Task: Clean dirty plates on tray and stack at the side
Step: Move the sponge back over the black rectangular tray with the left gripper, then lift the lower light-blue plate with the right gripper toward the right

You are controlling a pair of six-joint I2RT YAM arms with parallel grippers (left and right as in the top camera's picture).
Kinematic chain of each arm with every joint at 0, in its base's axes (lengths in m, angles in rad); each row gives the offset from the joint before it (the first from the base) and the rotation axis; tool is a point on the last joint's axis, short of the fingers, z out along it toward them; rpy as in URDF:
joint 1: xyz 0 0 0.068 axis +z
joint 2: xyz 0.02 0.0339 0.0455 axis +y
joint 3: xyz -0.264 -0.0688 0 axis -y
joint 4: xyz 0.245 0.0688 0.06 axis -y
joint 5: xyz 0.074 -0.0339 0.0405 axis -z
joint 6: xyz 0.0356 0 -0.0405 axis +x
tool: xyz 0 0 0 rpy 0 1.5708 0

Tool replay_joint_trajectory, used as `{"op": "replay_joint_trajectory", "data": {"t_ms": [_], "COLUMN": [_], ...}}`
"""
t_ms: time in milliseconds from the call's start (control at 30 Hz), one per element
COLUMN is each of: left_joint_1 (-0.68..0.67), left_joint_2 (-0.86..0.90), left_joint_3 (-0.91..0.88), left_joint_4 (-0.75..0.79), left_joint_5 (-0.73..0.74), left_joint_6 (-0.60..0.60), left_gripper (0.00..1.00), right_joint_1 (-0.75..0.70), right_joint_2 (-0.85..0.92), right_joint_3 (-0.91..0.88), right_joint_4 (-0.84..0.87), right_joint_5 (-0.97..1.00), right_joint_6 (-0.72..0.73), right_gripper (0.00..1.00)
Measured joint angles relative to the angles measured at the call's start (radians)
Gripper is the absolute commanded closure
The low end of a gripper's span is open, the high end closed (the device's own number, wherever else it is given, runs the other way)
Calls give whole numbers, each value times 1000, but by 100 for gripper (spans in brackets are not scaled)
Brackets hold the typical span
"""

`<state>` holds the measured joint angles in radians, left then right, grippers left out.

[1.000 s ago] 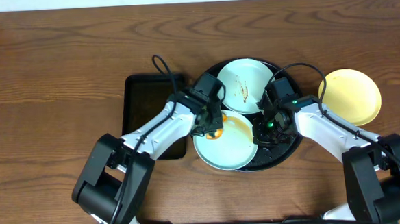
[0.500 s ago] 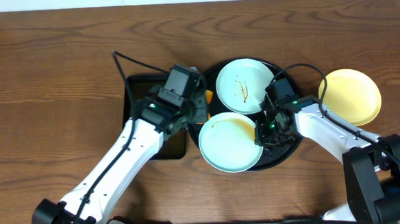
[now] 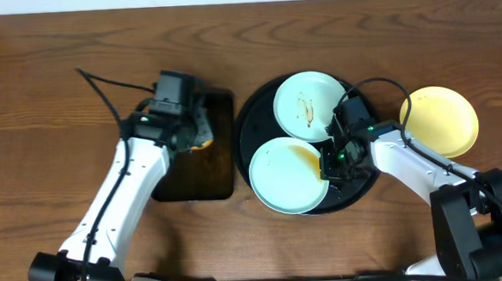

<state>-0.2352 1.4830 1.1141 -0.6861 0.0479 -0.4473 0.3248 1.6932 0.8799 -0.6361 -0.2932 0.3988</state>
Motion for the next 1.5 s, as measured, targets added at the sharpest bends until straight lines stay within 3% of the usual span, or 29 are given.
{"op": "replay_joint_trajectory", "data": {"t_ms": [333,567,833,1200,1500], "left_joint_1": [35,35,35,35,35], "left_joint_2": [0,0,0,0,0], "left_joint_3": [0,0,0,0,0], "left_joint_4": [-21,-21,-20,-20,-13], "left_joint_5": [-2,-2,-3,-3,-2], "left_joint_6": [0,0,0,0,0], "left_gripper": [92,91,92,92,92], "right_joint_1": [0,0,0,12,222], "right_joint_2": [-26,-213,-387,-430,-431], "right_joint_3": [0,-6,-6,-6,-6], "right_joint_4": [-14,-60,-55,97,160], "right_joint_5": [34,145,426,770,1100], "right_joint_6": [-1,-39,-101,-317,-456], "right_gripper": [99,99,99,99,99]}}
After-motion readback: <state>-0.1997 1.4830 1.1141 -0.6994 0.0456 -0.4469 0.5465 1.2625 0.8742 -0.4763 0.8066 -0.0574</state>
